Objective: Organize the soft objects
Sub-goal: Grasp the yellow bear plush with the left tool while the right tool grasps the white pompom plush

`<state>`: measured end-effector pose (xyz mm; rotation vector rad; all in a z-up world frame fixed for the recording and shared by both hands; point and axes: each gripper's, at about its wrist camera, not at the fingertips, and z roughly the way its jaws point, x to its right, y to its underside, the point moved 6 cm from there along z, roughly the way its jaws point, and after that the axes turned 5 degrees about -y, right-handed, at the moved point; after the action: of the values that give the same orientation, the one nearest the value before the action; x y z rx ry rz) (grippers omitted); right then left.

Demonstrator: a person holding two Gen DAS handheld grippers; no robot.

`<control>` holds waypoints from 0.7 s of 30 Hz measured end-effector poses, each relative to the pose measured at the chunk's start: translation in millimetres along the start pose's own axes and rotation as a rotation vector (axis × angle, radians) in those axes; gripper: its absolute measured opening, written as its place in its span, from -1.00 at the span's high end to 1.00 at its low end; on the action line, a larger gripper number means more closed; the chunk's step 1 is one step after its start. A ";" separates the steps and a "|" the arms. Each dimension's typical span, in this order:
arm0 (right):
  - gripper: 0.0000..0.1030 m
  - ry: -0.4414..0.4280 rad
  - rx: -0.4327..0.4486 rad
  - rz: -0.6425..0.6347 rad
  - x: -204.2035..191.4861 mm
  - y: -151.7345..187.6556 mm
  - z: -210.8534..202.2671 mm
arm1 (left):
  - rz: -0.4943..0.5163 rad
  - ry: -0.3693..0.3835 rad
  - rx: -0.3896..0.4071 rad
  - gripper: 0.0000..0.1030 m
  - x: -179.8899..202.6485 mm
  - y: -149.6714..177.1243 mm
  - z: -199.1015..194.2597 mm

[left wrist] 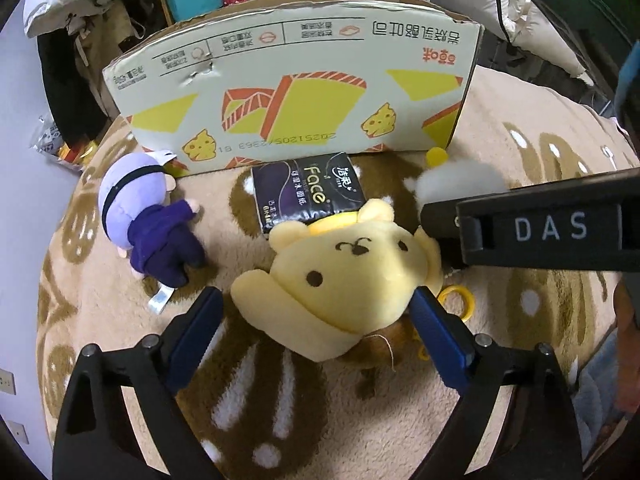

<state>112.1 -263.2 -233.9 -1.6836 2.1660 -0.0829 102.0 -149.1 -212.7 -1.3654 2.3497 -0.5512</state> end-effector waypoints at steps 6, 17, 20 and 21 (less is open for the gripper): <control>-0.17 -0.003 -0.001 0.000 2.7 -4.9 2.8 | -0.042 0.061 -0.022 -0.67 -0.2 -1.8 2.6; 0.20 -0.022 0.000 -0.017 -3.9 -9.3 0.9 | -0.031 0.107 -0.027 -0.28 4.1 -3.8 -1.5; 0.30 -0.008 0.002 -0.054 -11.7 -9.6 -1.2 | -0.028 0.103 -0.025 -0.24 3.7 -4.1 -6.2; 0.31 0.000 0.006 -0.067 -14.0 -9.6 -2.3 | -0.031 0.104 -0.026 -0.23 3.5 -4.4 -7.3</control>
<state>123.0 -253.1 -225.3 -1.7526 2.1077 -0.1082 100.0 -153.0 -204.6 -1.4193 2.4291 -0.6167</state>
